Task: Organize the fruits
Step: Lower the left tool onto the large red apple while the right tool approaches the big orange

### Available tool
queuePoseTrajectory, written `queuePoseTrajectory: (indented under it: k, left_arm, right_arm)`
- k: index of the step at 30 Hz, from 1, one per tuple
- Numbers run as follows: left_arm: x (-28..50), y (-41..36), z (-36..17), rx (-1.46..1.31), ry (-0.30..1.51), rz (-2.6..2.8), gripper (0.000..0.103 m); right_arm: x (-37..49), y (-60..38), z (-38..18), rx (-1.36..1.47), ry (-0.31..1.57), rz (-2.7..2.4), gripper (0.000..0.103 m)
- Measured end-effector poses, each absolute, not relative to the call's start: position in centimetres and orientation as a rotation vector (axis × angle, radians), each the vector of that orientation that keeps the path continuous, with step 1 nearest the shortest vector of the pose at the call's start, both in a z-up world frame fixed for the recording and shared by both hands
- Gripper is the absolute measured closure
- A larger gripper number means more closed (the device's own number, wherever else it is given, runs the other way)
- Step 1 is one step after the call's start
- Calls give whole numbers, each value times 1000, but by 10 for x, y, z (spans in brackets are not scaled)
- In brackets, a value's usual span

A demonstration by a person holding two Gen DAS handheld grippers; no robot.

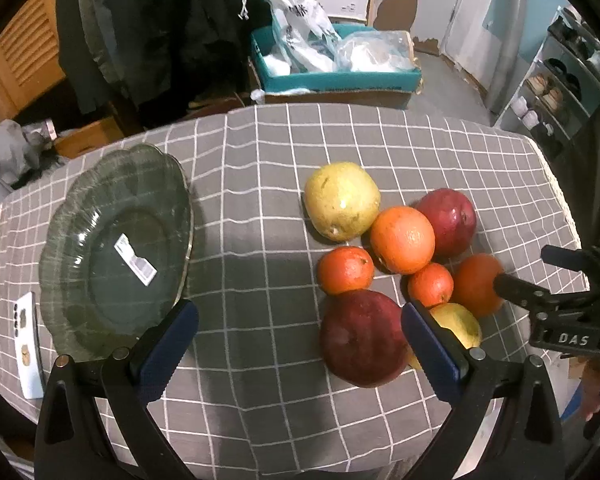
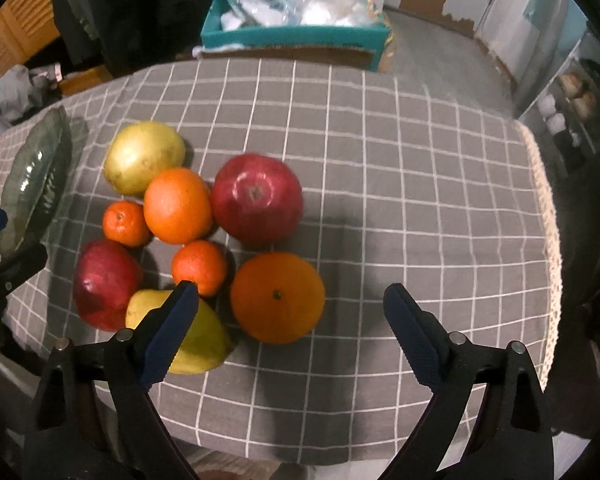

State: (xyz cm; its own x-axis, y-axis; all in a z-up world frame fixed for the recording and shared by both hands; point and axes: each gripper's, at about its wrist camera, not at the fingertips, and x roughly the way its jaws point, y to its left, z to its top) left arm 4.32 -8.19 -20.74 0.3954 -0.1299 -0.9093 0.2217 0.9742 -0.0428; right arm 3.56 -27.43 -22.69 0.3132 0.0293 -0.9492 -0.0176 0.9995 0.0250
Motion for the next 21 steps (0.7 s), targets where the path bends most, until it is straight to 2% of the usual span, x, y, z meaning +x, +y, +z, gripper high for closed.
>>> queuePoseTrajectory:
  k: [13,21]
  left_arm:
    - [49,-92,-235,52,1233,-273,1]
    - [51,-101,-255,40,1287,-298,1]
  right_arm:
    - [49,-282,-269,102,1362,57,21]
    - [54,-285,-288,169,1399,74,32]
